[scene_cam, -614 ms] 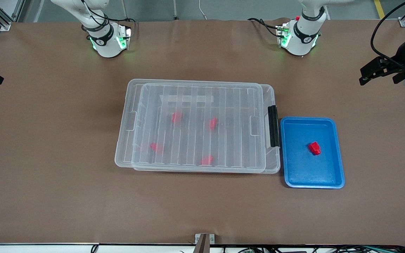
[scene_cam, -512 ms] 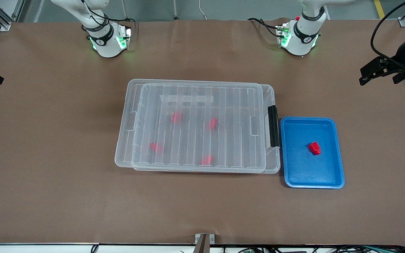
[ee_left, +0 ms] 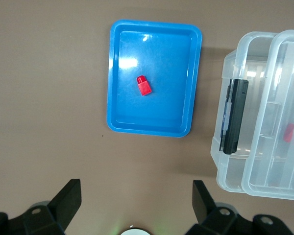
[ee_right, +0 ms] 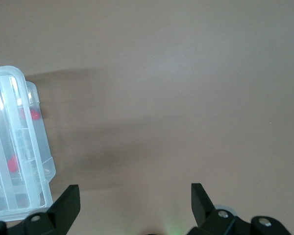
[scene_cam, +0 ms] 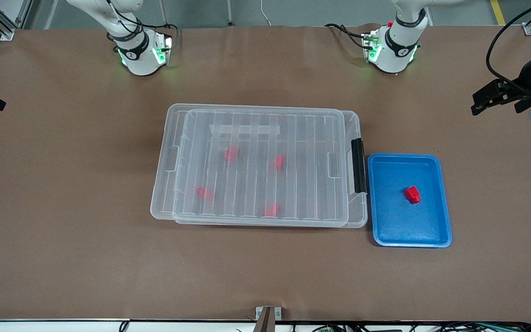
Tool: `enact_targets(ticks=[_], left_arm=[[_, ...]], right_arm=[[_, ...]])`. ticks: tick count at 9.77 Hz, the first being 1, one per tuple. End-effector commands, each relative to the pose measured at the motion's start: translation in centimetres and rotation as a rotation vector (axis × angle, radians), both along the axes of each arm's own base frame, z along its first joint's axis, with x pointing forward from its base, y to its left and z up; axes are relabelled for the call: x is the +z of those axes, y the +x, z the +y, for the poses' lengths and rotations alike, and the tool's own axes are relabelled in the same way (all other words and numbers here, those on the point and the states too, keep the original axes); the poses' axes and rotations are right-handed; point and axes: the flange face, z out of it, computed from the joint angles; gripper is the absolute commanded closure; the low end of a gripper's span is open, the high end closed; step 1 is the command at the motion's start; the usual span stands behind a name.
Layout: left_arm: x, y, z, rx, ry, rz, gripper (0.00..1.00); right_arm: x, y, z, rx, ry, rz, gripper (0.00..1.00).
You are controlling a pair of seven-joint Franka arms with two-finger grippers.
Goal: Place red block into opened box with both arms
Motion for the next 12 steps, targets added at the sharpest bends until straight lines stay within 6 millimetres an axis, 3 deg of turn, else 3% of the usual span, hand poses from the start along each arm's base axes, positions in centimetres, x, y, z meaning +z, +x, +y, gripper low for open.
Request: enact_targets(ticks=[1, 3, 4, 6, 8, 9, 12], left_arm=[[-5.3, 2.8, -0.4, -0.013, 0.042, 0.081, 0.0], [-10.3, 5.7, 0.1, -0.012, 0.079, 0.046, 0.0], [-13.0, 6.5, 0.2, -0.005, 0.073, 0.023, 0.0], [-20.9, 7.4, -0.2, 0.127, 0.064, -0.012, 0.0], [-29.1, 7.3, -0.5, 0.264, 0.059, -0.011, 0.0], [-32.7, 7.0, -0.3, 0.299, 0.054, -0.006, 0.0], [-41.3, 7.2, 3.1, 0.378, 0.036, 0.001, 0.0]], right_arm=[[-3.2, 2.0, 3.3, 0.059, 0.062, 0.053, 0.0], [-9.8, 6.3, 8.1, 0.126, 0.076, 0.08, 0.0], [-12.5, 7.2, 11.1, 0.124, 0.077, 0.07, 0.0], [-20.2, 7.9, 19.3, 0.104, 0.084, 0.062, 0.0], [-25.0, 7.0, 24.4, 0.137, 0.072, 0.042, 0.0], [-27.4, 6.9, 25.1, 0.143, 0.03, 0.037, 0.0], [-29.0, 7.0, 25.2, 0.187, -0.042, 0.042, 0.0]])
